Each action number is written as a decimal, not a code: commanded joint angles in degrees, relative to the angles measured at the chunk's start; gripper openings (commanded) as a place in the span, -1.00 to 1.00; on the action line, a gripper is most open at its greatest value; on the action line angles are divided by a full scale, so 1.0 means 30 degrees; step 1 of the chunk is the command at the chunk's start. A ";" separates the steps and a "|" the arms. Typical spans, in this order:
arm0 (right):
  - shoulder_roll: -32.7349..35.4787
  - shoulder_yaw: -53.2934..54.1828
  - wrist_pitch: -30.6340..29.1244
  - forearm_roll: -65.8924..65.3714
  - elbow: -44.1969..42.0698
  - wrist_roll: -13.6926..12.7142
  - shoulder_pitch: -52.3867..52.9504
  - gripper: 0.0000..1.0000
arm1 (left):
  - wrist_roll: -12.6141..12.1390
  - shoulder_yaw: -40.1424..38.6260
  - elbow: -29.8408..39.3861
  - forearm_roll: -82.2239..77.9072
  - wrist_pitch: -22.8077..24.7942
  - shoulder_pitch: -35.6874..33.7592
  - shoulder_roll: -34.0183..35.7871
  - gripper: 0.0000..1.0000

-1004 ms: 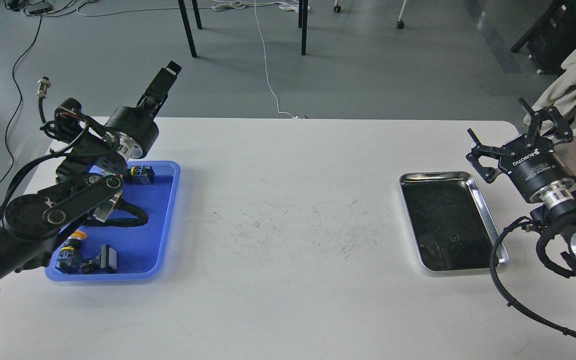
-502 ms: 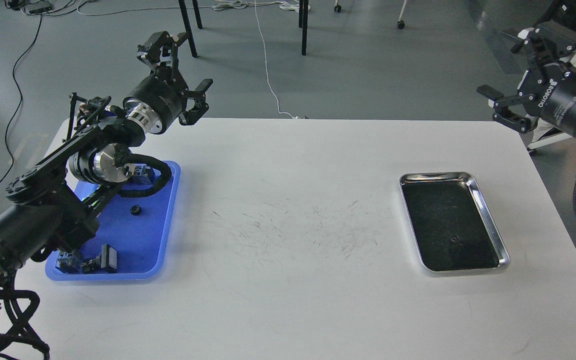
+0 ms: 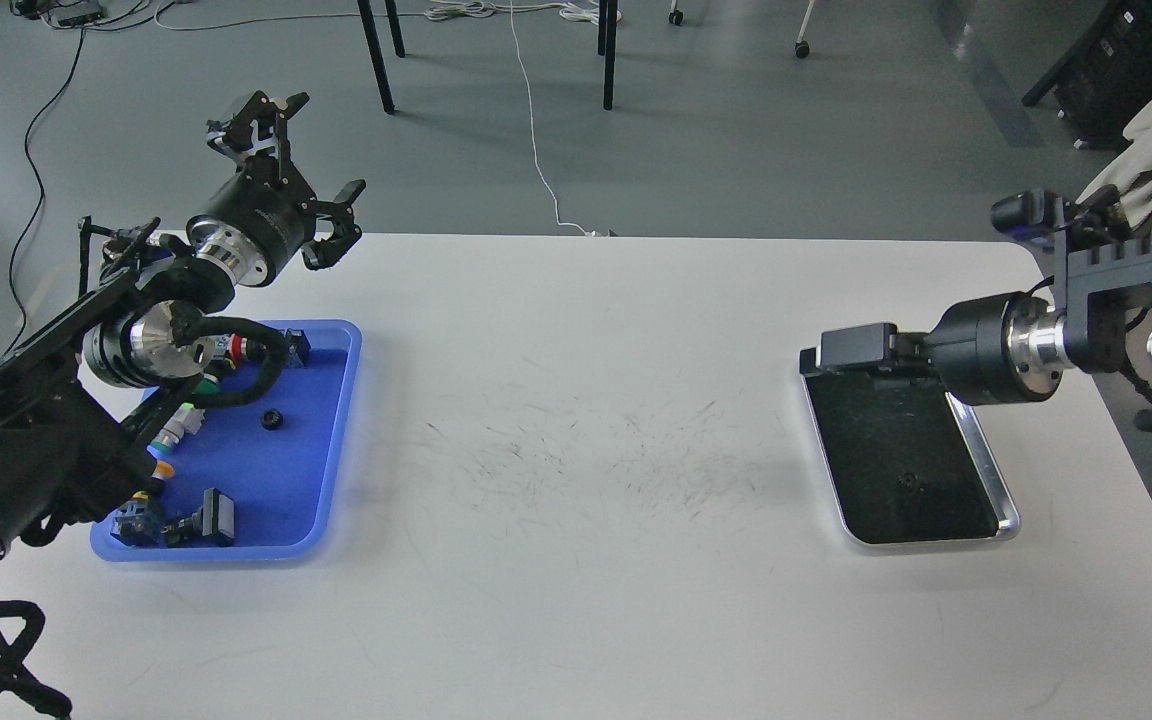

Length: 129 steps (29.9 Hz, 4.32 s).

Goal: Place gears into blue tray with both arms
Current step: 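Grasp a second small black part in the metal tray with the right gripper, then carry the second black part to the table centre and release it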

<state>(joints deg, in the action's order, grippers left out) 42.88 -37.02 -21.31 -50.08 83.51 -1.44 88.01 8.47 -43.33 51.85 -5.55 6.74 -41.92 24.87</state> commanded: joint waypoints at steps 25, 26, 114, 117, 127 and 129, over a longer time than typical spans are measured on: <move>-0.2836 -0.2191 -0.0456 -0.0242 -0.4661 -0.1482 -0.1828 0.91 | 0.0047 -0.0409 -0.0026 -0.0024 0.0008 0.0379 0.0441 0.95; -0.2895 -0.2191 -0.0427 -0.0241 -0.4632 -0.1482 -0.1857 0.91 | 0.0047 -0.0409 -0.0026 -0.0024 0.0008 0.0379 0.0442 0.95; -1.4292 0.3639 0.4876 0.8899 -0.8265 -0.0749 -0.4699 -0.73 | 0.0370 -0.0467 -0.0378 -0.0170 -0.0022 0.0349 0.1643 0.95; -1.4292 0.3639 0.5109 0.8928 -0.8382 -0.0749 -0.4758 -0.43 | 0.0370 -0.0496 -0.0349 -0.0141 -0.0051 0.0349 0.1614 0.95; -1.4292 0.5510 0.5696 0.9016 -0.9843 -0.0398 -0.4758 0.70 | 0.0340 -0.0467 -0.0349 -0.0199 -0.0139 0.0379 0.1555 0.95; -1.4292 0.6446 0.5697 0.9104 -1.0808 -0.0398 -0.4758 0.84 | 0.0311 -0.0380 -0.0349 -0.0200 -0.0139 0.0349 0.1555 0.95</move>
<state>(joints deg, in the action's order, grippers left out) 0.00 -21.32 -4.38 -23.05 54.71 -2.64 73.73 9.50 -44.80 50.76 -6.09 6.36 -40.85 29.56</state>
